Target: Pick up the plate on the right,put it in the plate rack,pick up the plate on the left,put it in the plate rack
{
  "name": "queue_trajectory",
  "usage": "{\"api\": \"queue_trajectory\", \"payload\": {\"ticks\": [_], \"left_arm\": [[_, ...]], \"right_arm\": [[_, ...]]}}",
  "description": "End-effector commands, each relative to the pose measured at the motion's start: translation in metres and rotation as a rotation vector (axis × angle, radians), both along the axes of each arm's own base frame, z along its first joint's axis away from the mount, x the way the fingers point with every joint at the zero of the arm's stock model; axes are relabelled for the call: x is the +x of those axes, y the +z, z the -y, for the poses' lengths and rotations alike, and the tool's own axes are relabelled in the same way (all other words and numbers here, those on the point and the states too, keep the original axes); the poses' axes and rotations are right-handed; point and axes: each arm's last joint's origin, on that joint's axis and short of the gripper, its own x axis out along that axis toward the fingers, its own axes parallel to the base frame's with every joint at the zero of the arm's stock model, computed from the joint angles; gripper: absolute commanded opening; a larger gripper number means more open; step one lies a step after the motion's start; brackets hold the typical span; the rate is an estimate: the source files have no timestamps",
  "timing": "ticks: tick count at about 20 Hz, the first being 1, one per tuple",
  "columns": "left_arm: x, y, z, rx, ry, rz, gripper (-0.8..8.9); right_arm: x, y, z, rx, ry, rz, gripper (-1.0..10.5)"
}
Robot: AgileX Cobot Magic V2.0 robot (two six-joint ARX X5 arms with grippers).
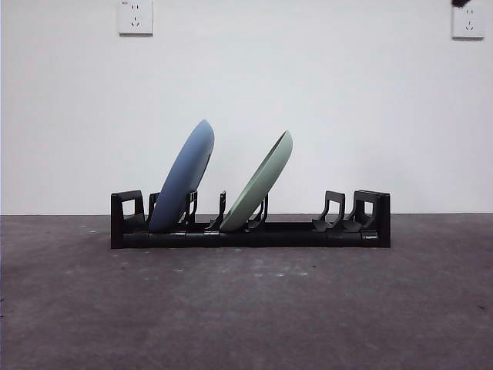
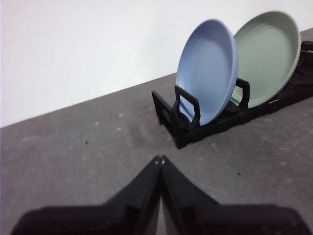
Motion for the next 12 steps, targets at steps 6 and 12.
{"api": "queue_trajectory", "payload": {"ticks": [6, 12], "left_arm": [[-0.001, -0.03, -0.002, -0.095, 0.042, -0.089, -0.01], [-0.001, -0.031, -0.002, -0.109, 0.044, -0.102, -0.01]], "right_arm": [[0.015, 0.01, -0.005, 0.062, -0.006, 0.179, 0.0], [0.019, 0.014, -0.007, 0.083, -0.006, 0.234, 0.0]]}}
